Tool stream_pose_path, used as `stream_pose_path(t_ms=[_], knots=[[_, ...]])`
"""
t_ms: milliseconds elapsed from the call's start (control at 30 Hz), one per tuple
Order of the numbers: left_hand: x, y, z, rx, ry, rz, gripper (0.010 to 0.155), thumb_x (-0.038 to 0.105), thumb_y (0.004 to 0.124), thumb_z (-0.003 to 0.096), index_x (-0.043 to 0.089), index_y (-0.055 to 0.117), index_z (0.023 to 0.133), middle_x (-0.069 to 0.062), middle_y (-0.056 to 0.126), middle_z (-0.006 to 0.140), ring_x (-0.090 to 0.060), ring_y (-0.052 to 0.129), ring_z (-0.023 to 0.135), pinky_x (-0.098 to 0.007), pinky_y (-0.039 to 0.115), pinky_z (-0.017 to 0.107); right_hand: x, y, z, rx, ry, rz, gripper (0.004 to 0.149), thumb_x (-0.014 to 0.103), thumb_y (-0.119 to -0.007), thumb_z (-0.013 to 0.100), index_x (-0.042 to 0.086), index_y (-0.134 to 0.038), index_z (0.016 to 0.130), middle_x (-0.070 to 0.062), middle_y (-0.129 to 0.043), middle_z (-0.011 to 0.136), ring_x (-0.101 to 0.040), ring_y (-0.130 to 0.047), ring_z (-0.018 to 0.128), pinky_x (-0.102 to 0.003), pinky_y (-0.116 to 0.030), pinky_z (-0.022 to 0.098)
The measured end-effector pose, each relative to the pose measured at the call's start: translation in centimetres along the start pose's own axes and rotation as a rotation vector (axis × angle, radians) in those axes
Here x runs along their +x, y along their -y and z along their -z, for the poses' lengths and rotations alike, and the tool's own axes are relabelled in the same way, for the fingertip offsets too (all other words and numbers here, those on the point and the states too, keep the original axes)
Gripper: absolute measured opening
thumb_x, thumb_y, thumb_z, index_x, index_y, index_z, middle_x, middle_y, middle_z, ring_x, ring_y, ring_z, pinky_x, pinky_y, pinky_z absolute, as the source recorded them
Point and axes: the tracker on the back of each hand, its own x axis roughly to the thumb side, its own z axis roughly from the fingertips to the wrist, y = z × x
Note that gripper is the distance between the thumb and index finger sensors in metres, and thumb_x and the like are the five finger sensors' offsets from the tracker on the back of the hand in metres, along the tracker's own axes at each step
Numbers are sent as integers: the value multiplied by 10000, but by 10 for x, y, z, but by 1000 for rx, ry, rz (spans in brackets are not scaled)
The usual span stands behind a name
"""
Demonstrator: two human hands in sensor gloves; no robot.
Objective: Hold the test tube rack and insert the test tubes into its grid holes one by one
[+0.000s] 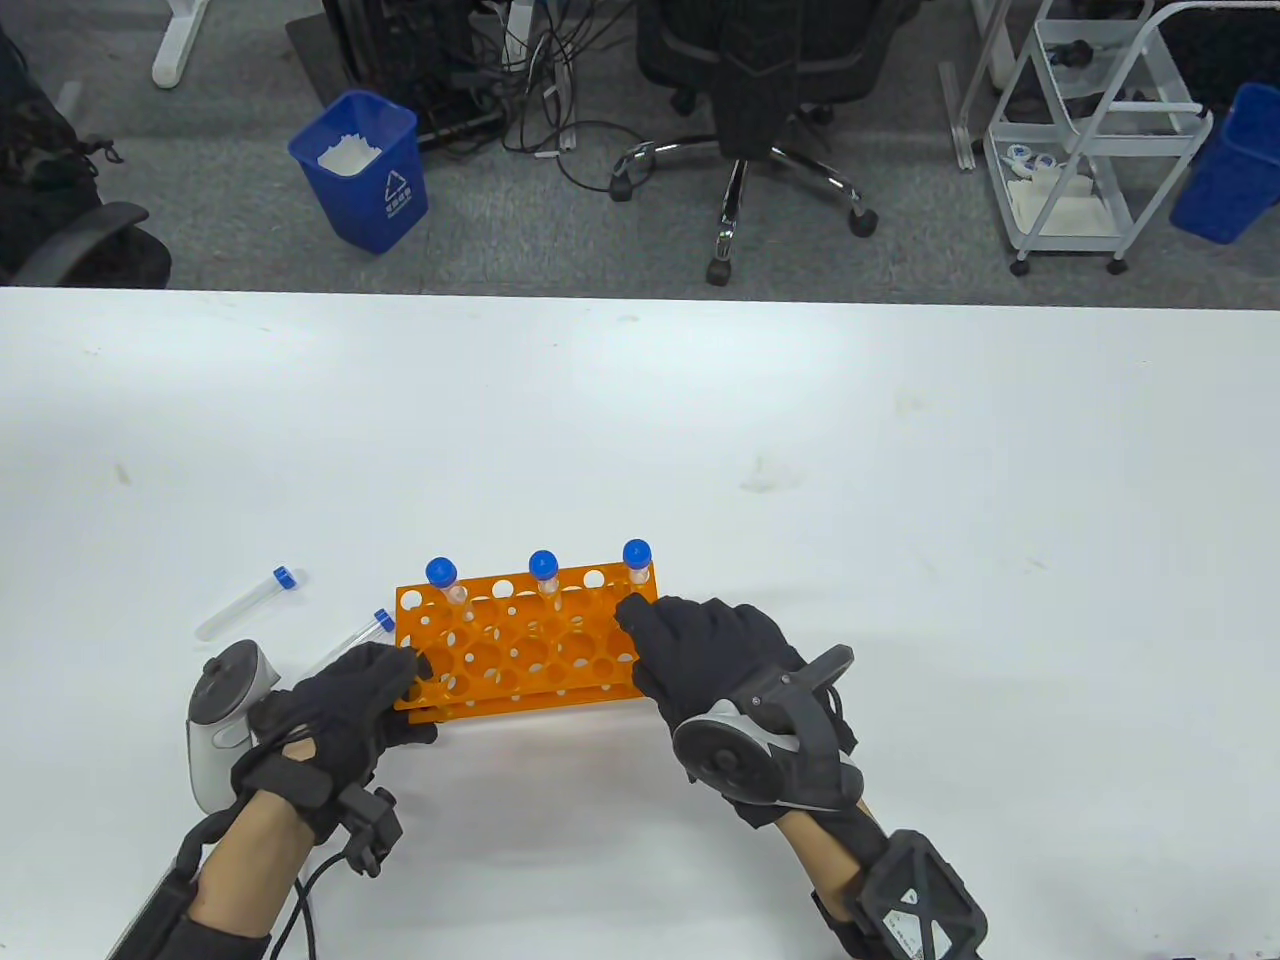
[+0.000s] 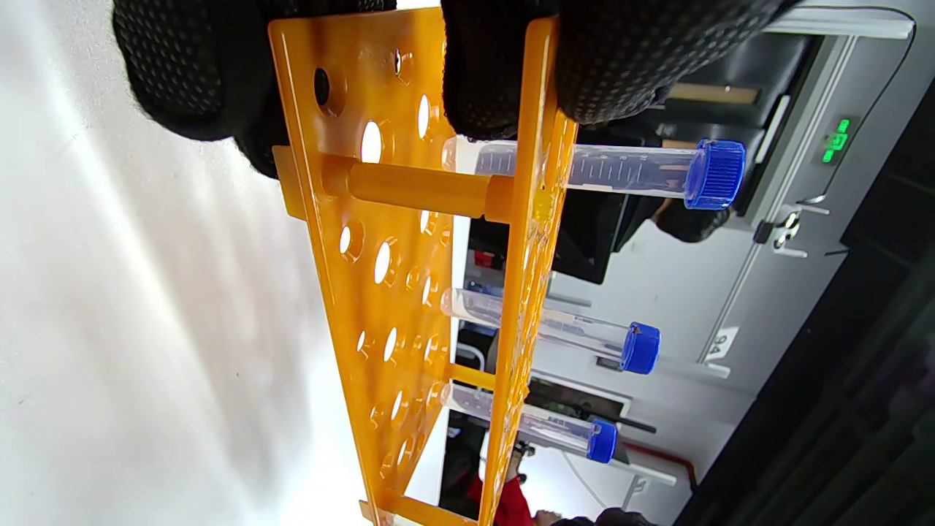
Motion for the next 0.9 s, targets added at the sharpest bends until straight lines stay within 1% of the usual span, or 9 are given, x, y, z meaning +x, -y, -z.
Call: stream_pose_path(t_ms=[333,400,567,733,800,867,900], knots=[[-1,0,0,2,-6,1,379,461,724,477,213,761,761,-291,559,965,-452,881,737,-506,798,544,0,-1,-2,23,-16,-8,586,345,-929,330,177,-811,879,-133,-990,751,-363,-1048,525,-543,-898,388],[-1,0,0,2,-6,0,379,462,723,478,214,759,762,-291,558,965,-450,881,739,-506,797,547,-1,-1,-3,30,-19,-13,616,352,-928,330,188,-786,906,-135,-977,777,-373,-1039,549,-550,-892,403],[-2,0,0,6,-8,-2,380,462,724,477,214,759,762,-290,557,966,-450,879,742,-507,797,545,-5,-1,-5,96,-46,12,693,384,-919,333,204,-710,969,-161,-921,878,-400,-1011,614,-572,-872,437],[-2,0,0,1,-9,0,380,463,723,477,214,759,762,-291,556,967,-450,879,742,-507,796,546,-14,11,-6,117,-72,76,745,395,-926,328,210,-662,1000,-174,-867,946,-417,-977,674,-600,-844,472],[-2,0,1,0,-10,0,380,463,724,477,215,759,762,-291,556,966,-450,879,742,-507,797,546,-20,21,-8,117,-82,115,758,394,-928,327,215,-648,1008,-174,-839,977,-424,-958,703,-612,-830,490],[-2,0,1,0,-11,0,379,463,723,478,214,759,762,-290,556,967,-451,879,742,-506,797,545,-28,31,-10,91,-115,181,741,383,-918,337,215,-652,1008,-178,-819,995,-432,-942,723,-618,-819,501],[-2,0,1,-2,-11,1,379,463,723,478,214,758,762,-291,557,966,-450,879,742,-508,796,546,-35,38,-11,53,-148,234,701,377,-900,353,204,-680,995,-180,-826,986,-428,-945,716,-609,-824,496]])
